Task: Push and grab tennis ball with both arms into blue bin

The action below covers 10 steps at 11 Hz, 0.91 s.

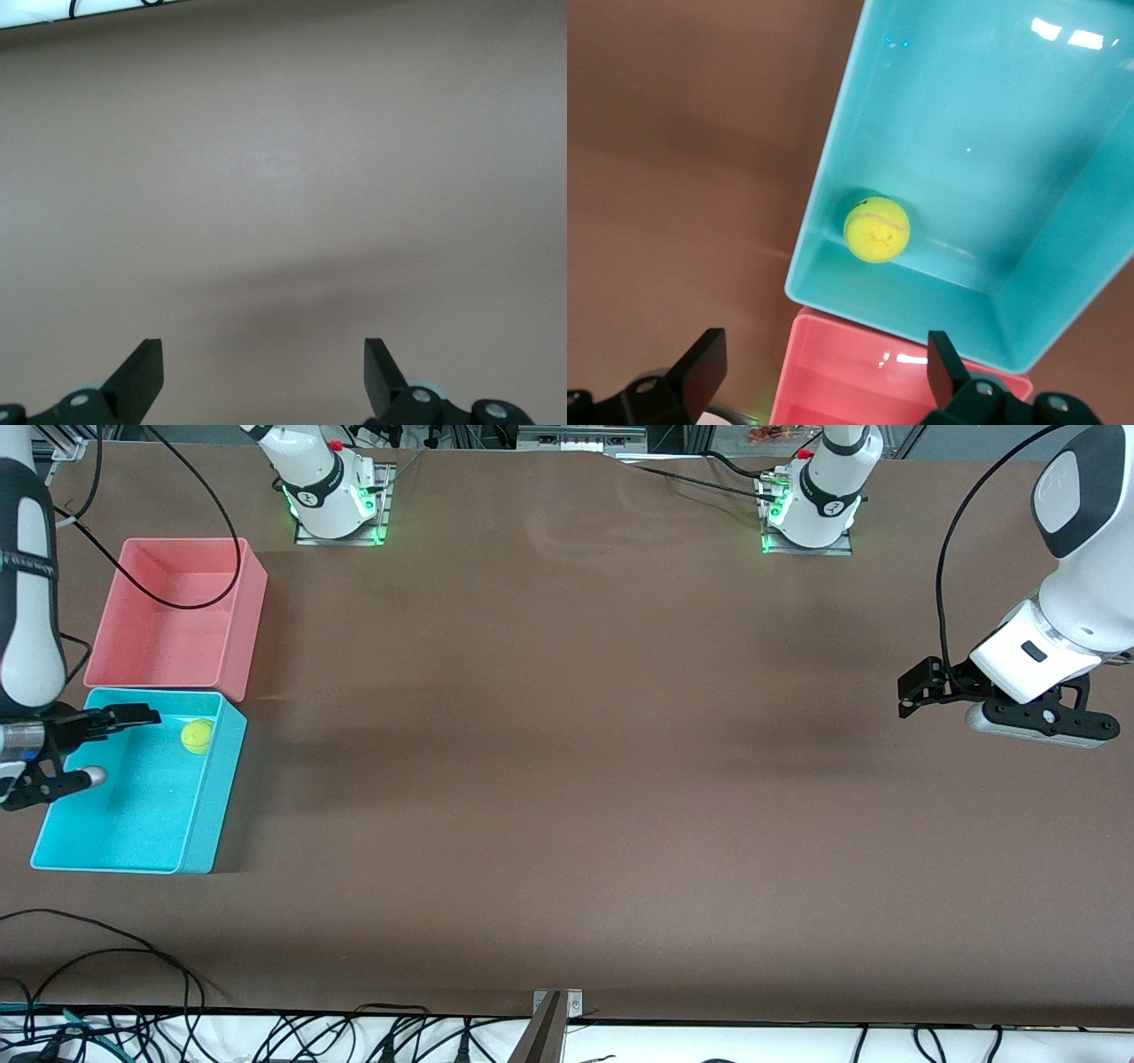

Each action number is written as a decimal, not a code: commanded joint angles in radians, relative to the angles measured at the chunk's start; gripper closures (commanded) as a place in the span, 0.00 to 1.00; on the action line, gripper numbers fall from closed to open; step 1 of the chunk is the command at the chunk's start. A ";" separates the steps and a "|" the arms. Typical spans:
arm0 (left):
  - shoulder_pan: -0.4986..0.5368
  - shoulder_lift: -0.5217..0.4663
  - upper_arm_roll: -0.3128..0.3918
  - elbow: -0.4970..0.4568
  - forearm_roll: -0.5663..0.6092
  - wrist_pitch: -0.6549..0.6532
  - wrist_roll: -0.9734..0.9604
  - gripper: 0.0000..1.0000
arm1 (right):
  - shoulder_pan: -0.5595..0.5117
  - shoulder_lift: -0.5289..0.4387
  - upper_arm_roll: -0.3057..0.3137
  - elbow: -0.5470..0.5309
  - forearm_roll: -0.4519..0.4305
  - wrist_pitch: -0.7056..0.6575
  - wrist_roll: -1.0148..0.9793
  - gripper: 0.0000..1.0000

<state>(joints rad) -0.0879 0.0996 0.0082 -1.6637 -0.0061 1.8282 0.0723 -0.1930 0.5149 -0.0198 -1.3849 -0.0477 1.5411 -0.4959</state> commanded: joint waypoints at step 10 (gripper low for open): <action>0.007 -0.006 -0.005 0.025 0.023 -0.013 0.014 0.00 | 0.119 -0.098 -0.009 0.096 -0.167 -0.121 0.181 0.00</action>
<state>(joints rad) -0.0878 0.0984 0.0080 -1.6619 -0.0059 1.8282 0.0723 -0.0903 0.4199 -0.0185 -1.3409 -0.2169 1.4540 -0.3432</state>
